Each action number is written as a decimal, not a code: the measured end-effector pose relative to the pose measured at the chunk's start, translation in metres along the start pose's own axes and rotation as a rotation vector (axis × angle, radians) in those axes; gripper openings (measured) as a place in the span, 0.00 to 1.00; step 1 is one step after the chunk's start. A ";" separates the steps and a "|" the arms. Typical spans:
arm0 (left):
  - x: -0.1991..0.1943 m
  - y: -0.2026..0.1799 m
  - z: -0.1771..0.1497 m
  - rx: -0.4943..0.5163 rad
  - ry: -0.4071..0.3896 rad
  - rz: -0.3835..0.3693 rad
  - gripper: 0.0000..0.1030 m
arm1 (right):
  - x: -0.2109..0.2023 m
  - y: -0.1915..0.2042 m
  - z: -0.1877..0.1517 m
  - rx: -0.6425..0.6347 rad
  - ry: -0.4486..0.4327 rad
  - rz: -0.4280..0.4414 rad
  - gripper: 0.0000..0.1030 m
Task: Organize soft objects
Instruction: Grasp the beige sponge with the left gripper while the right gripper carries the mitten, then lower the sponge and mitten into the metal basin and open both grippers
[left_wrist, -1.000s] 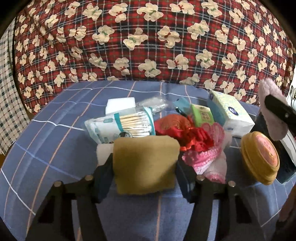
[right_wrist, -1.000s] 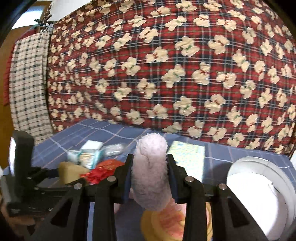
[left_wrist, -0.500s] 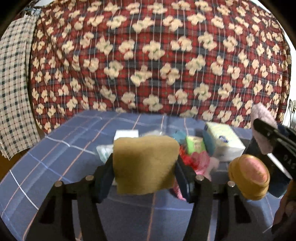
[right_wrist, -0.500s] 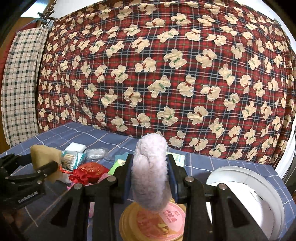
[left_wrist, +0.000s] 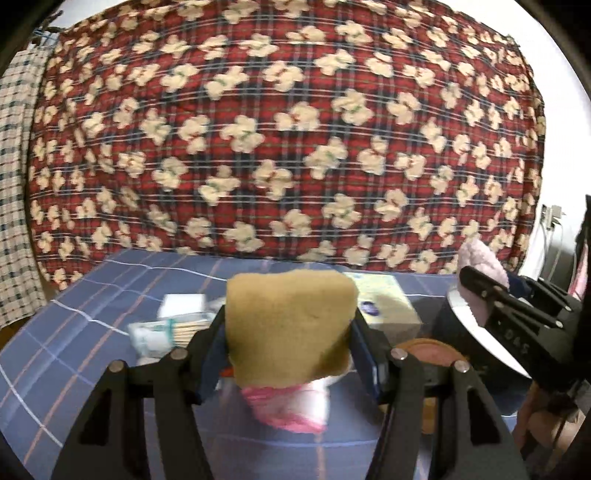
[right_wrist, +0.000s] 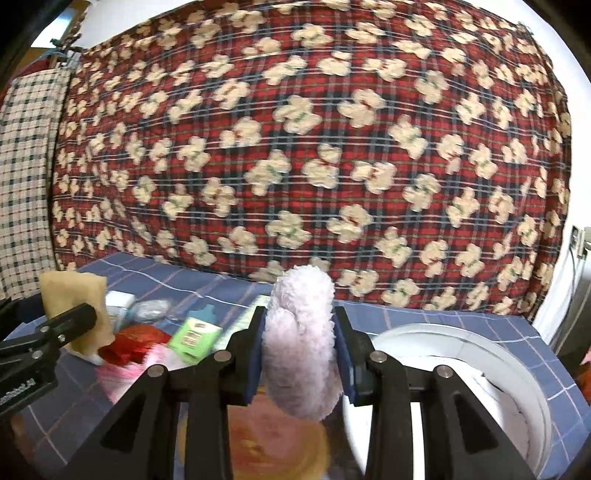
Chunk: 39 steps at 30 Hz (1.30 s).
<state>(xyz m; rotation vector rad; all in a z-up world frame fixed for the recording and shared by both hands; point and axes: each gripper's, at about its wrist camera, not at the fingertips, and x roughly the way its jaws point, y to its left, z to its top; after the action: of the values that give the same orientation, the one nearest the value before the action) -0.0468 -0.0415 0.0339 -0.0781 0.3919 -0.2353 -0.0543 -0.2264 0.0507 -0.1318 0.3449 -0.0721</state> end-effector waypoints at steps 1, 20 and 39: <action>0.001 -0.006 0.000 0.006 -0.001 -0.009 0.58 | 0.000 -0.006 -0.001 0.007 0.003 -0.010 0.36; 0.025 -0.144 0.015 0.131 -0.017 -0.248 0.58 | -0.009 -0.133 -0.019 0.158 0.028 -0.207 0.36; 0.069 -0.229 -0.005 0.192 0.121 -0.345 0.58 | -0.014 -0.191 -0.033 0.313 0.088 -0.270 0.36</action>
<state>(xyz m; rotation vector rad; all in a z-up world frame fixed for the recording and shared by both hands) -0.0348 -0.2802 0.0313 0.0587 0.4732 -0.6190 -0.0881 -0.4176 0.0520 0.1364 0.3981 -0.3980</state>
